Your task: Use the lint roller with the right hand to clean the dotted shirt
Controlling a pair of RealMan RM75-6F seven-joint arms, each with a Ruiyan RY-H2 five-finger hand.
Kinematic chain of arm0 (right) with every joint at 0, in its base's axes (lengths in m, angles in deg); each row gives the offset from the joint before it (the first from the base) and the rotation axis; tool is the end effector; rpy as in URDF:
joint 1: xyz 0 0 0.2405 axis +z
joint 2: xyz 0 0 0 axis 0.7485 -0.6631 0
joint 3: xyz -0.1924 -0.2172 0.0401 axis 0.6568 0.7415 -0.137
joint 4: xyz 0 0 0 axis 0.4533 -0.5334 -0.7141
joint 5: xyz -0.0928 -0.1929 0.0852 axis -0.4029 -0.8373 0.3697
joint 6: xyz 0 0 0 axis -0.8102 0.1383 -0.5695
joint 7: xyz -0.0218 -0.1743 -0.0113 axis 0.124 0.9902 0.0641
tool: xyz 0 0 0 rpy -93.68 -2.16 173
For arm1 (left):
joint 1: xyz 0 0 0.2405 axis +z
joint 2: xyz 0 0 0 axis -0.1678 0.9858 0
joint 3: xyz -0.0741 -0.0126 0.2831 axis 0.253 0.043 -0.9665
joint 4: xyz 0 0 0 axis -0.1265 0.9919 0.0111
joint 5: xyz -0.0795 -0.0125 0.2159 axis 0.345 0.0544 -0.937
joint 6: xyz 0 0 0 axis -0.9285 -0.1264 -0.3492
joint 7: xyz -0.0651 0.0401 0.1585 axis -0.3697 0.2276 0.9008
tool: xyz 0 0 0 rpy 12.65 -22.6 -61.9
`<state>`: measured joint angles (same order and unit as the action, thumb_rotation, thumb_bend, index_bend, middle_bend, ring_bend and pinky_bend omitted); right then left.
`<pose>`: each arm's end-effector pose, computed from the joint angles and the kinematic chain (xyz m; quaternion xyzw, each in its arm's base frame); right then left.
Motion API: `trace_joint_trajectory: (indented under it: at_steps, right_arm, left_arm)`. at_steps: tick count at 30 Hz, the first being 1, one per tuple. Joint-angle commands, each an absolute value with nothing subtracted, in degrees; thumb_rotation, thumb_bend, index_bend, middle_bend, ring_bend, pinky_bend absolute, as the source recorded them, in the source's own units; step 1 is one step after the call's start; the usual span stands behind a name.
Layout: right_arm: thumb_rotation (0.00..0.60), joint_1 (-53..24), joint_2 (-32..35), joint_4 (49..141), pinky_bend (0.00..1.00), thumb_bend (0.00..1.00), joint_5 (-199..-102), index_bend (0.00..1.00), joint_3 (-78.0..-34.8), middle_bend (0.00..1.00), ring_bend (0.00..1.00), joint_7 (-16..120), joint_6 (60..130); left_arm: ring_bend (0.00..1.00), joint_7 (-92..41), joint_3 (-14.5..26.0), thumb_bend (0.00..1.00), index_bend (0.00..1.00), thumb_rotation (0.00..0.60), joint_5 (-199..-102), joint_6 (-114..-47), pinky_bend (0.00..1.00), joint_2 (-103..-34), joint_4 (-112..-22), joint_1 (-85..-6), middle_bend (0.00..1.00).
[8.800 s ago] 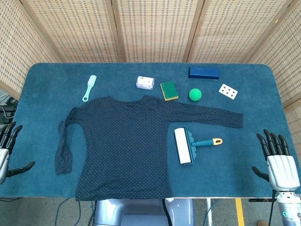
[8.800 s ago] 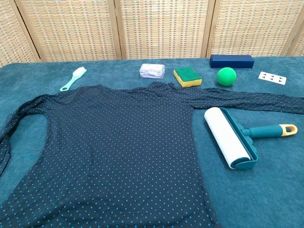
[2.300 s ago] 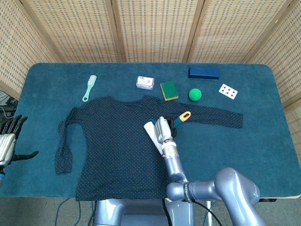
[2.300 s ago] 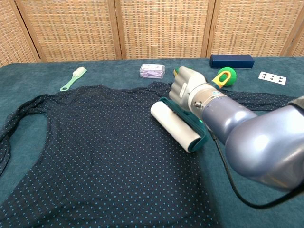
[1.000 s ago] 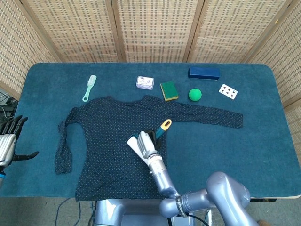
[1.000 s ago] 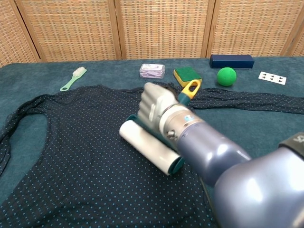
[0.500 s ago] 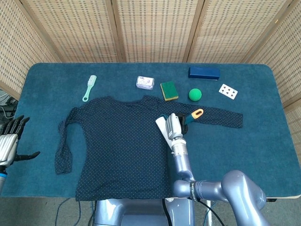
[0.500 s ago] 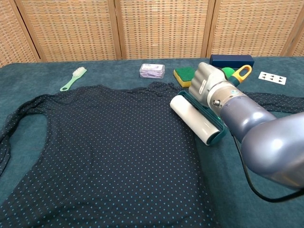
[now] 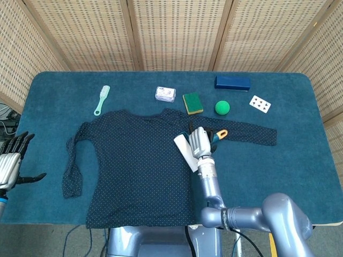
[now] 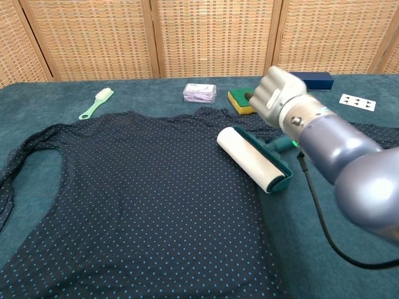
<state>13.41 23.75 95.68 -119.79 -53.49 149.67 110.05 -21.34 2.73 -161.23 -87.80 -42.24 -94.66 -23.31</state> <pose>-0.0975 -0.4329 -0.0936 0.7561 0.0183 0.0162 0.6540 -0.3410 0.2725 0.1681 -0.6019 -0.4397 -0.3254 0.5818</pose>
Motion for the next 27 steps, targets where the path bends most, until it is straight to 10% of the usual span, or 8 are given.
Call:
trace_joint_trajectory:
  at_steps: [1,6,12,15,27]
  right_arm:
    - [0.6,9.55,16.93,102.88,1.0,0.16,-126.29,0.0,-51.88,1.0,1.0,142.06,112.97]
    - [0.6,2.62,7.18,106.21,0.99,0.08,-144.67,0.02,-46.03,0.89,0.96,119.39,115.16]
    - [0.6,-5.72,-1.3,111.25,0.29,0.0,-152.2,0.0,-42.95,0.27,0.24,101.88,118.53]
    - [0.6,-11.1,-5.65,114.29,0.08,0.0,-157.19,0.0,-40.04,0.09,0.05,92.3,121.19]
    - [0.6,-24.0,-7.6,110.53,0.0,0.0,-163.71,0.0,-37.34,0.0,0.0,75.71,125.52]
  left_arm:
    - [0.0,-21.91,2.42,0.0,0.0,0.6,-162.21,-88.1,0.0,-41.93,-95.0,-23.1,0.0]
    - [0.0,-22.51,1.62,0.0,0.0,0.6,-165.31,-89.53,0.0,-41.71,-95.63,-22.55,0.0]
    - [0.0,-22.97,0.72,0.0,0.0,0.6,-169.12,-92.32,0.0,-42.23,-95.74,-21.5,0.0]
    - [0.0,-23.75,0.47,0.0,0.0,0.6,-171.91,-95.56,0.0,-42.91,-95.42,-20.37,0.0]
    - [0.0,-26.31,-0.62,0.0,0.0,0.6,-176.64,-101.43,0.0,-42.36,-95.28,-17.43,0.0]
